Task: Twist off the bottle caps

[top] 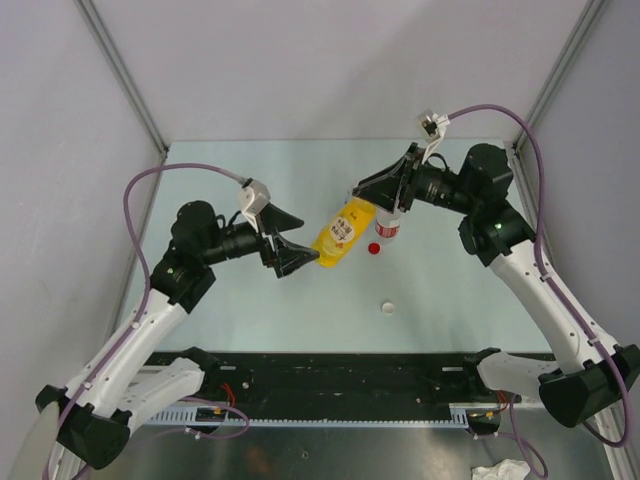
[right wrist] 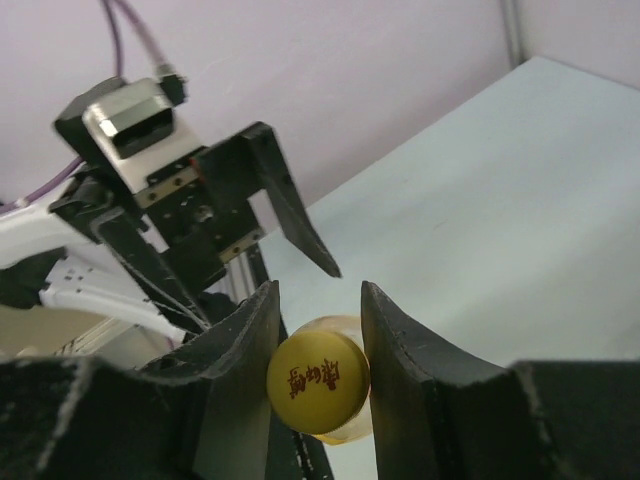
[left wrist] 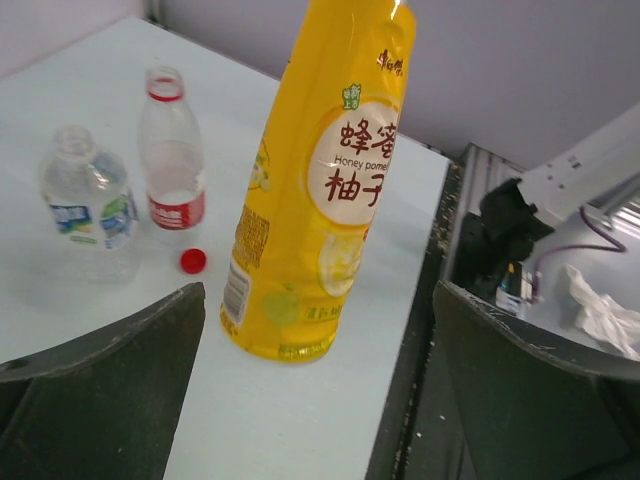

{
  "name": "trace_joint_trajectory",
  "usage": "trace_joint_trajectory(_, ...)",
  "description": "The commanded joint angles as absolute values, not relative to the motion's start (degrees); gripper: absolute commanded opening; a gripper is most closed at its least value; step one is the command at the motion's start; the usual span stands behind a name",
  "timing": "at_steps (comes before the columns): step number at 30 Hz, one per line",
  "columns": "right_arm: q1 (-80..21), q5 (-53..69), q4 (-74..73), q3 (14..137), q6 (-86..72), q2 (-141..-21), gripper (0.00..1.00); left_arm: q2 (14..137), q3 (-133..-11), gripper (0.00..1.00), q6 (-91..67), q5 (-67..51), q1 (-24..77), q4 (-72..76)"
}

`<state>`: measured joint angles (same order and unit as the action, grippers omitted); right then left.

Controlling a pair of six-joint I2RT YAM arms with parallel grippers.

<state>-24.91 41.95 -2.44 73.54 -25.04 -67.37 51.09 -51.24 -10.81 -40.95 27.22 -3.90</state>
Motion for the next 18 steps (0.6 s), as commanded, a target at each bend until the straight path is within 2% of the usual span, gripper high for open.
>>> trace_joint_trajectory(1, -26.5, 46.6, 1.5, 75.3, -26.6, -67.8, 0.00, 52.3, -50.3, 0.99, -13.1, -51.4, 26.6, 0.6)
trace_joint_trajectory(7, -27.8, 49.0, 3.5, 75.2, -27.7, -69.0, 0.00, 55.0, -48.1, 0.99, -17.4, -55.6, 26.6, 7.3)
trace_joint_trajectory(18, -28.3, 51.0, 11.7, 75.2, -34.7, -70.6, 0.00, 58.1, -45.0, 0.99, -17.6, -55.3, 27.9, 9.4)
